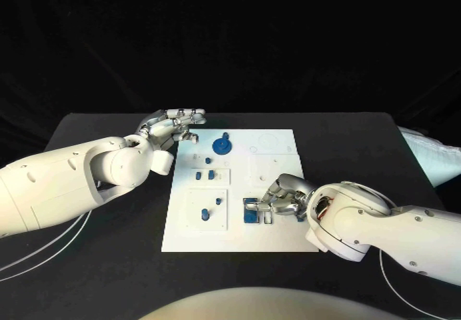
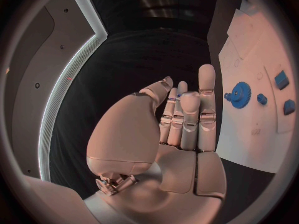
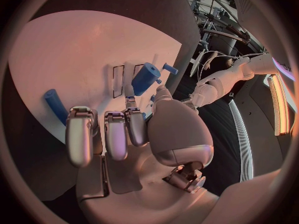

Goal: Assemble the parts on the task board

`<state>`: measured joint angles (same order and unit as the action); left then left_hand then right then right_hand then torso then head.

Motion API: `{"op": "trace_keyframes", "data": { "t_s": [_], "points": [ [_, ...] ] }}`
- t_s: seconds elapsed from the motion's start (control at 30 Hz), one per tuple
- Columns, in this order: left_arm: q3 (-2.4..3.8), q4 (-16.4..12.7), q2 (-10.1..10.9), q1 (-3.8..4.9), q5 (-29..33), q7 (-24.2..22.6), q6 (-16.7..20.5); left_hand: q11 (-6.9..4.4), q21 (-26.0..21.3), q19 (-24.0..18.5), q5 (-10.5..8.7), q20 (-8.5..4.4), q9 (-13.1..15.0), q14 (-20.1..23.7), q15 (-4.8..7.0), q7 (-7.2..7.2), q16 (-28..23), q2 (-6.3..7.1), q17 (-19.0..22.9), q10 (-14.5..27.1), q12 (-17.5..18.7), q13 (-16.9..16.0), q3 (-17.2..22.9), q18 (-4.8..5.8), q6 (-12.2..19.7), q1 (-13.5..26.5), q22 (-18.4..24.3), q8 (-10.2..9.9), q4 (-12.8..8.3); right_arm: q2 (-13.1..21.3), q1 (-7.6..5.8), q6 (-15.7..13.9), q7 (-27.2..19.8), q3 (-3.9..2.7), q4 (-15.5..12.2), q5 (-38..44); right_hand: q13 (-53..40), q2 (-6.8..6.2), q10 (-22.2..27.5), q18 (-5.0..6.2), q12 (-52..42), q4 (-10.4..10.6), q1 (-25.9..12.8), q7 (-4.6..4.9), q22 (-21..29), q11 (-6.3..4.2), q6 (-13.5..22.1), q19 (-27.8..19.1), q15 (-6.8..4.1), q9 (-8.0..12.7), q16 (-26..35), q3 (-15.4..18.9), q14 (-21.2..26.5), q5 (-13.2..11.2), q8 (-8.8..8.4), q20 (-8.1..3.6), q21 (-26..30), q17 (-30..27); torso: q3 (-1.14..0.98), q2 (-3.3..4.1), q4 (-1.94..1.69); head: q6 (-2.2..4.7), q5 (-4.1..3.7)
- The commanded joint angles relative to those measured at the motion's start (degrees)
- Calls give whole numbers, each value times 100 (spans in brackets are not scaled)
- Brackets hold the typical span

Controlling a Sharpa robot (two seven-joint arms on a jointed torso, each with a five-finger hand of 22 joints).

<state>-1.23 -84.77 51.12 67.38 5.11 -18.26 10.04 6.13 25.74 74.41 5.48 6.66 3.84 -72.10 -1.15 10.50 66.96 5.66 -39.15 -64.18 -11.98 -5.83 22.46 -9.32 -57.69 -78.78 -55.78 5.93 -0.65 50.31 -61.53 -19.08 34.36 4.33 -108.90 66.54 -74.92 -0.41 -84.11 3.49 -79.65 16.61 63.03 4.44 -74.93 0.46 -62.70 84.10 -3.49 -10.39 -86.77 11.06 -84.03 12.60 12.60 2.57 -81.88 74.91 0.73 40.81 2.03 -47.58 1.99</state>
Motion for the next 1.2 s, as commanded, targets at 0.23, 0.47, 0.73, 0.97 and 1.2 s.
{"op": "trace_keyframes", "data": {
  "t_s": [0.23, 0.47, 0.73, 0.97, 1.2],
  "points": [
    [4, -12, 1, 0, -23, -2, -121, 2, -23, -32, 26, -8, -7, 47, 0, 8, -8, 24, 17, 60, -29, 10, -8, -100, 43, -14, 9, -11, -45, 39, 12, 23, -4, 0, -80, 401, -648, -62, -64, -44, 67, -77, 8, 21, -185, -30, 26, 42, -31, -55, 30, 103, -459, -196, -53, -37, -7, 785, -3, 5, 2, 3, 6],
    [4, -10, 5, 0, -23, 0, -126, 2, -23, -32, 26, -8, -7, 47, 0, 8, -8, 24, 17, 60, -29, 10, -8, -100, 43, -14, 9, -11, -45, 72, 19, 168, -10, -1, -116, 706, -675, 1, -77, -48, 71, -764, 1115, 15, -207, -44, -15, 50, -46, -132, 22, -244, -465, -374, -49, -50, -17, 810, -3, 6, 4, -10, 3],
    [3, -11, 3, 0, -28, 0, -127, 2, -23, -32, 26, -8, -7, 47, 0, 8, -8, 24, 17, 60, -29, 10, -8, -100, 43, -14, 9, -11, -45, 72, 23, 159, 10, -1, -120, 1122, -691, 31, -83, -55, 72, -1068, 1501, 9, -234, -52, -50, 59, -50, -162, 4, -455, -472, -553, -54, -54, -31, 850, 1, 2, 1, -8, -9],
    [3, -6, 4, -1, -31, -6, -123, 2, -23, -32, 26, -8, -7, 47, 0, 8, -8, 24, 17, 60, -29, 10, -8, -100, 43, -14, 9, -11, -45, 405, -16, -143, -218, -8, -305, 717, -707, 86, -89, -57, 69, -871, 1164, 62, -239, -8, 63, 61, -16, -135, 4, -444, -472, 7, -170, -32, -34, 853, 1, -3, 9, 6, -34],
    [3, -16, 7, -1, -32, -12, -115, 2, -23, -32, 26, -8, -7, 47, 0, 8, -8, 24, 17, 60, -29, 10, -8, -100, 43, -14, 9, -11, -45, 1162, -268, -29, -335, -15, -584, 410, -675, 80, -55, -59, 140, -825, 1097, 130, -251, 47, 226, 64, 27, -52, -2, -489, -475, 373, -344, 7, -41, 868, 14, -14, 34, 31, -123]
  ]
}}
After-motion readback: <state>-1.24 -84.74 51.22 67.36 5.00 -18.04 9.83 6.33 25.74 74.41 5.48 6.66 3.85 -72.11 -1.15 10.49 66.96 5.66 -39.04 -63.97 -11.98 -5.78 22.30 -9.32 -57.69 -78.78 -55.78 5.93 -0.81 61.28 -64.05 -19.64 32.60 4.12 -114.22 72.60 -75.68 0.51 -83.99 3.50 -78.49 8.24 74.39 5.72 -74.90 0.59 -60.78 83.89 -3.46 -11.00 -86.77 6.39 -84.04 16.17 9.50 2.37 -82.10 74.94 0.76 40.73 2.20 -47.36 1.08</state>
